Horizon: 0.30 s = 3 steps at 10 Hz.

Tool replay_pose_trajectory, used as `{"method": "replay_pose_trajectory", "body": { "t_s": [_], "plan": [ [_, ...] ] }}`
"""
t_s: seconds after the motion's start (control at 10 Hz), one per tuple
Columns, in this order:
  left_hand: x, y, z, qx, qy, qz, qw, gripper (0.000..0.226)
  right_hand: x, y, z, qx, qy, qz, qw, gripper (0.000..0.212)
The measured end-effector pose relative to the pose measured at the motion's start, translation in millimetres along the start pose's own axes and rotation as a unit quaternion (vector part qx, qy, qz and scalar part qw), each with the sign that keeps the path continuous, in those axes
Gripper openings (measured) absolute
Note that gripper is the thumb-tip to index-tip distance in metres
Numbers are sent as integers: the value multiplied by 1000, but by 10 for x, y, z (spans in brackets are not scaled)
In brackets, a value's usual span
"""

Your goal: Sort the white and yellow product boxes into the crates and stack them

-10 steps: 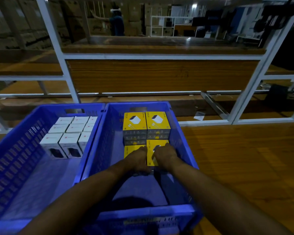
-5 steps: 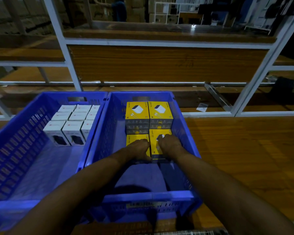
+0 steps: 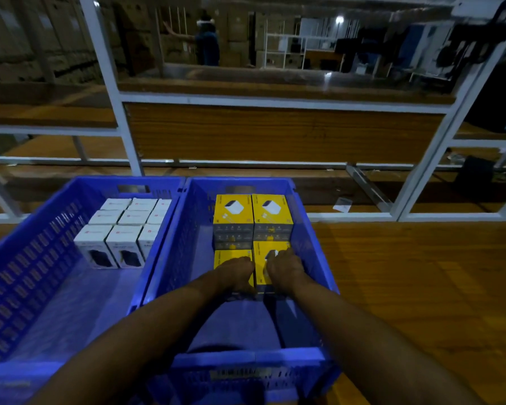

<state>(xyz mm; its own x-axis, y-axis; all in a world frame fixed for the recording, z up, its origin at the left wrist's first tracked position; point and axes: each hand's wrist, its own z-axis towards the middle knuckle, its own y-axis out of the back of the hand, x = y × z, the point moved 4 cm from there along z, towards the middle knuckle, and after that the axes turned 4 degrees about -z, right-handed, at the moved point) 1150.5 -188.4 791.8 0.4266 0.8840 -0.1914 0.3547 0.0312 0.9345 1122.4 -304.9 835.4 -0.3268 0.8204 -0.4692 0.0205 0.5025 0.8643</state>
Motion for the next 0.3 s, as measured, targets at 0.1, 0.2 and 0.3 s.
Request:
{"method": "replay_pose_trajectory", "body": {
  "t_s": [0.1, 0.2, 0.3],
  "plan": [
    [-15, 163, -49, 34, 5, 3, 999, 54, -16, -19, 104, 72, -17, 158, 985, 74],
    [38, 350, -93, 3, 5, -10, 1000, 45, 54, 84, 210, 106, 1, 307, 946, 89],
    [175, 519, -215, -68, 26, 0, 997, 44, 77, 261, 315, 8, -2, 404, 915, 74]
  ]
}}
